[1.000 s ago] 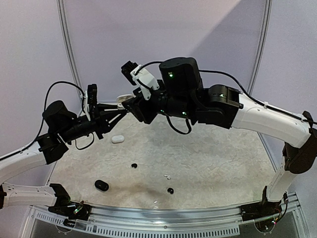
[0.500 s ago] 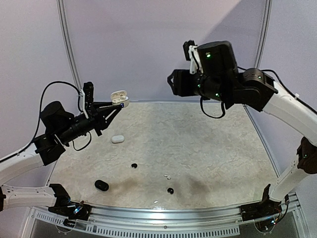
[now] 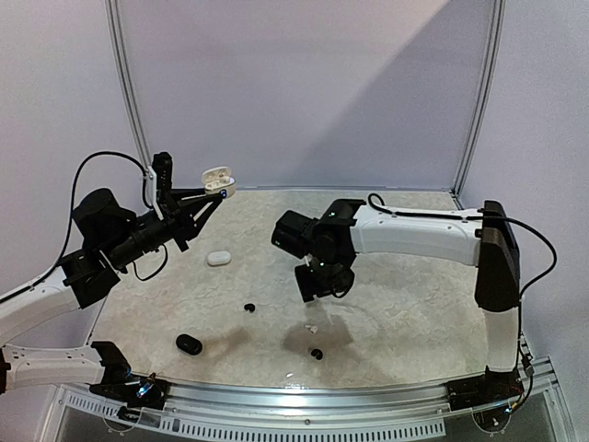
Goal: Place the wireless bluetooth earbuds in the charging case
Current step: Adjust the left earbud at the center of the board.
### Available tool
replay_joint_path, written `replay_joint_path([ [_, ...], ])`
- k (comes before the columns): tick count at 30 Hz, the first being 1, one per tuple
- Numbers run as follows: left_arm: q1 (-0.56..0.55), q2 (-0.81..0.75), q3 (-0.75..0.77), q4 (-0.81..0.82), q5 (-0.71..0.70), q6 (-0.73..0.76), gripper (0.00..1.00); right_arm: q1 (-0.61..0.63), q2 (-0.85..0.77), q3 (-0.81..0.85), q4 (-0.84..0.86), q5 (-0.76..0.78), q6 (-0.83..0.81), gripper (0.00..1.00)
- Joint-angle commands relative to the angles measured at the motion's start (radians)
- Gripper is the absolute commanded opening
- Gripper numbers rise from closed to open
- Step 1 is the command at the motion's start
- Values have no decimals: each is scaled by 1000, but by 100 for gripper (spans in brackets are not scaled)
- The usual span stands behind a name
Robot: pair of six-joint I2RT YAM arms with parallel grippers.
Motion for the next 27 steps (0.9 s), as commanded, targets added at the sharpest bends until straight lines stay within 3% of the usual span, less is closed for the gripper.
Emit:
replay_joint_path([
  [1,-13,-13,-20,-9,-11,17,0,27,66,15,-62,-99,15,60],
  [6,-13,-10,-19,-7,-9,23,0,43,139,11,-73,-148,-11,62],
  [12,-13,-6,-21,-5,-8,23,0,46,163,-32,-46,-181,-17,57],
  [16,-13,-5,-21,-6,-8,23,0,46,173,-38,-35,-164,-16,50],
  [27,-13,1,-13,-6,-2,25,0,37,195,-51,-46,-110,-4,49],
])
